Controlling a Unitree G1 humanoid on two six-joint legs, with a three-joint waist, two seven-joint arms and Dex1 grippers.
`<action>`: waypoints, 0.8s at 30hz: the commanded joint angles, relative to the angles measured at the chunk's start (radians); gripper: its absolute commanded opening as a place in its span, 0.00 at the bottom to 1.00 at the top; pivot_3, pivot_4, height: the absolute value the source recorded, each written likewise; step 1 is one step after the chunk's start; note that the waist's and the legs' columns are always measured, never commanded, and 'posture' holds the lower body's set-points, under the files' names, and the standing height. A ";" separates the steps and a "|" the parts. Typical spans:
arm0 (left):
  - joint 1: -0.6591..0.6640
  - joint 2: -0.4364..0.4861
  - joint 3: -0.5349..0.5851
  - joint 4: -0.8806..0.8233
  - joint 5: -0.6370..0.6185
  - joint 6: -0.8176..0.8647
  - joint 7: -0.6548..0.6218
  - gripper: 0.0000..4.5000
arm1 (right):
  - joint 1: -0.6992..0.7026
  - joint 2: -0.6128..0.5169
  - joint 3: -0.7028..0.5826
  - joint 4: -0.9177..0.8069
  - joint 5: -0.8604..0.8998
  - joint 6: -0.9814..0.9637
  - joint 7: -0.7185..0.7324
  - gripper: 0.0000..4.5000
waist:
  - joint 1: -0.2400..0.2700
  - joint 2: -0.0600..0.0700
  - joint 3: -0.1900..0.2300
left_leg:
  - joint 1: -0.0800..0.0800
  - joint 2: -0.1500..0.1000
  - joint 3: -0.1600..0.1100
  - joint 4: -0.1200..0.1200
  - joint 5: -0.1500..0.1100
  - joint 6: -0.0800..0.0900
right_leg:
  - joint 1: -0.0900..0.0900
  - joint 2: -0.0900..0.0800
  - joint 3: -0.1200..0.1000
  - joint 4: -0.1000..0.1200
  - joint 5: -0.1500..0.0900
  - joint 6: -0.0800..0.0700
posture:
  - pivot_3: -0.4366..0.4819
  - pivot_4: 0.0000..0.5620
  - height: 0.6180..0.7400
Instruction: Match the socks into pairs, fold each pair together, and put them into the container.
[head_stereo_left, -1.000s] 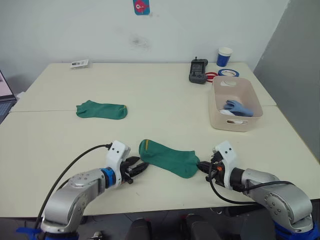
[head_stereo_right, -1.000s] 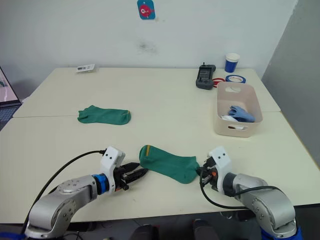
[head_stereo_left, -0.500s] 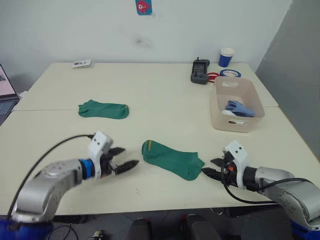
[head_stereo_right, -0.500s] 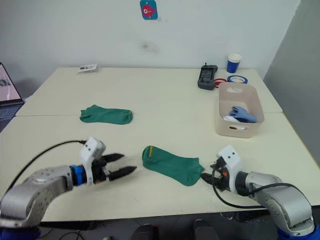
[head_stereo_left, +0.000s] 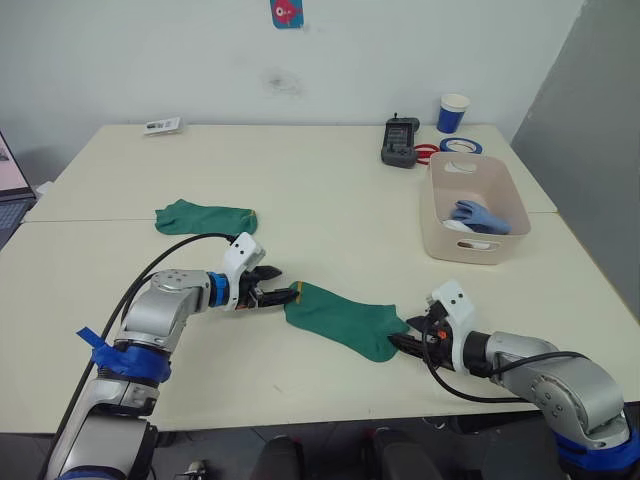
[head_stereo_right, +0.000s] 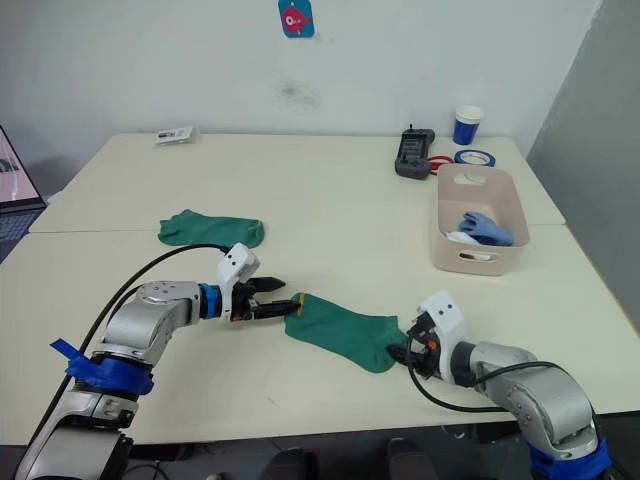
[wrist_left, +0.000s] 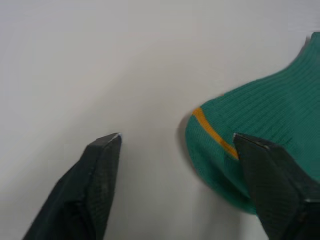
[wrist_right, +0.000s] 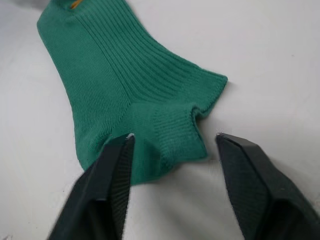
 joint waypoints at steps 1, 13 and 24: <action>0.006 0.008 0.004 -0.032 -0.006 0.020 -0.035 0.52 | 0.002 -0.002 0.004 -0.011 0.001 -0.032 -0.004 0.31 | 0.000 0.000 0.000 | 0.000 0.000 0.000 0.000 0.000 0.000 | 0.000 0.000 0.000 0.000 0.000 0.000 | 0.48 0.27 1.00; 0.235 0.021 0.192 -0.388 -0.149 0.251 0.102 0.01 | -0.124 -0.069 0.049 0.130 -0.020 -0.160 0.107 0.00 | -0.003 0.000 0.000 | 0.000 0.001 0.000 0.001 0.000 0.000 | 0.000 -0.001 0.000 0.000 0.000 0.000 | 0.48 0.27 1.00; 0.421 0.012 0.320 -0.684 -0.261 0.504 0.338 0.01 | -0.221 -0.148 0.107 0.278 -0.017 -0.192 0.242 0.00 | -0.001 0.000 0.000 | 0.000 0.002 -0.001 0.001 0.000 0.000 | 0.001 -0.003 0.001 0.000 0.000 0.000 | 0.48 0.27 1.00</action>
